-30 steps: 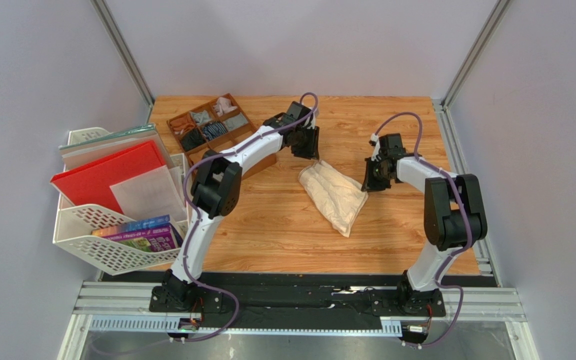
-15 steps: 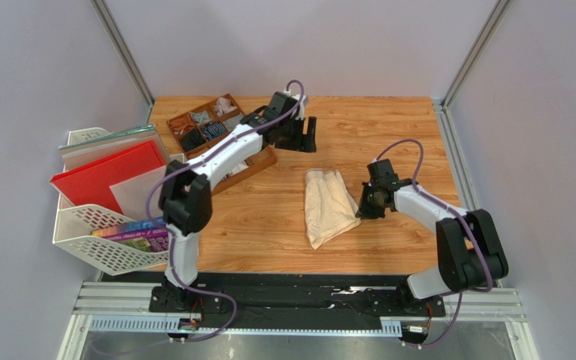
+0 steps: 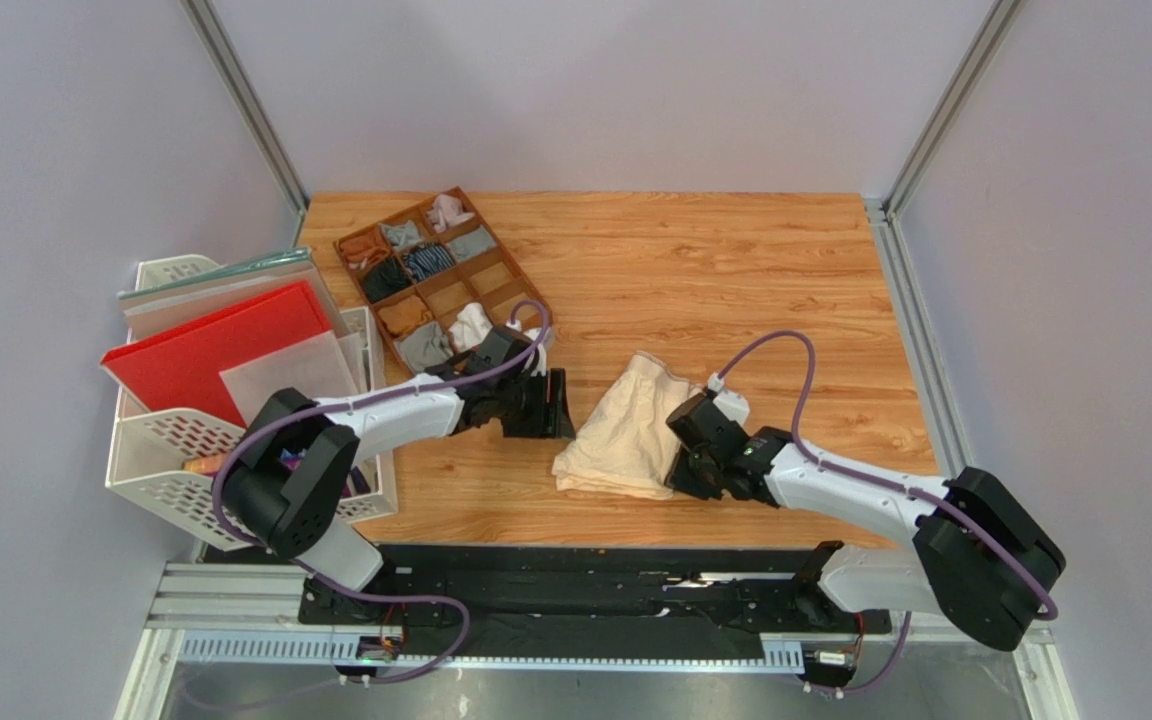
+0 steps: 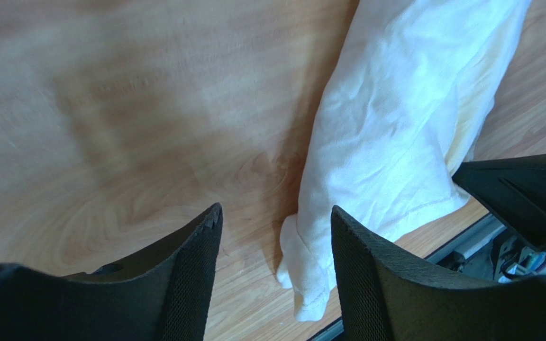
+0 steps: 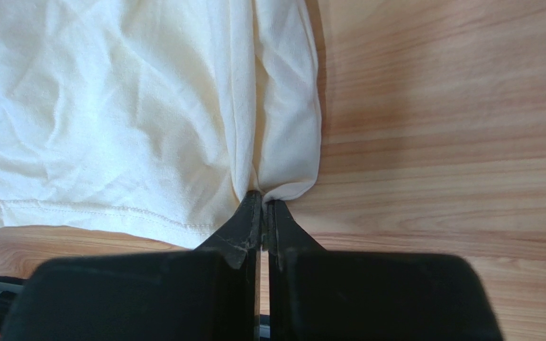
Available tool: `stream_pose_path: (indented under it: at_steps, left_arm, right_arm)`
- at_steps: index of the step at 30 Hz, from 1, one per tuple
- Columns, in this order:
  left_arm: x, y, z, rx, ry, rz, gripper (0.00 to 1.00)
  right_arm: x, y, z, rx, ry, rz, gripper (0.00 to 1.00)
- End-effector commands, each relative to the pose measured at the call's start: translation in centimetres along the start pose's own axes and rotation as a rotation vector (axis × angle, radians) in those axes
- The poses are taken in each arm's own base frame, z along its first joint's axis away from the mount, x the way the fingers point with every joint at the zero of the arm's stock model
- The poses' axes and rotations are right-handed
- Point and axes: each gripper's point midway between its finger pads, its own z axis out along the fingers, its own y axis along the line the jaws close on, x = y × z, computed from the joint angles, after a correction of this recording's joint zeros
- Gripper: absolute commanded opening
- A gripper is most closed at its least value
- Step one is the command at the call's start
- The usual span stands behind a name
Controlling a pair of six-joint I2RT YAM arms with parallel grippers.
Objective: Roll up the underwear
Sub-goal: Adjust the underwear at the center of the board.
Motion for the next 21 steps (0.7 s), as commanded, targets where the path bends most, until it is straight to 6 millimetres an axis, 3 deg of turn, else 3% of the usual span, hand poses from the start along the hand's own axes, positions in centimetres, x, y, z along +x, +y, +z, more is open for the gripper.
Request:
stream_pose_path:
  at_steps: [1,7,17,21]
  left_arm:
    - [-1.3,-2.3,-0.3,0.107,-0.099,-0.018,0.57]
    - [0.0,-1.5,-0.9,0.080,-0.095,-0.044,0.39]
    - [2.9,0.4,-1.0,0.017,-0.058,-0.070,0.42]
    - [3.7,-0.2,-1.1,0.071,-0.050,-0.084,0.42]
  right_arm:
    - [-0.7,1.2,-0.1,-0.022,-0.097,0.104,0.00]
    - [-0.1,1.1,0.3,-0.013,-0.093,0.100,0.00]
    - [-0.1,1.4,0.5,-0.013,-0.103,0.105,0.00]
    - [0.0,1.3,0.6,0.001,-0.100,0.091,0.00]
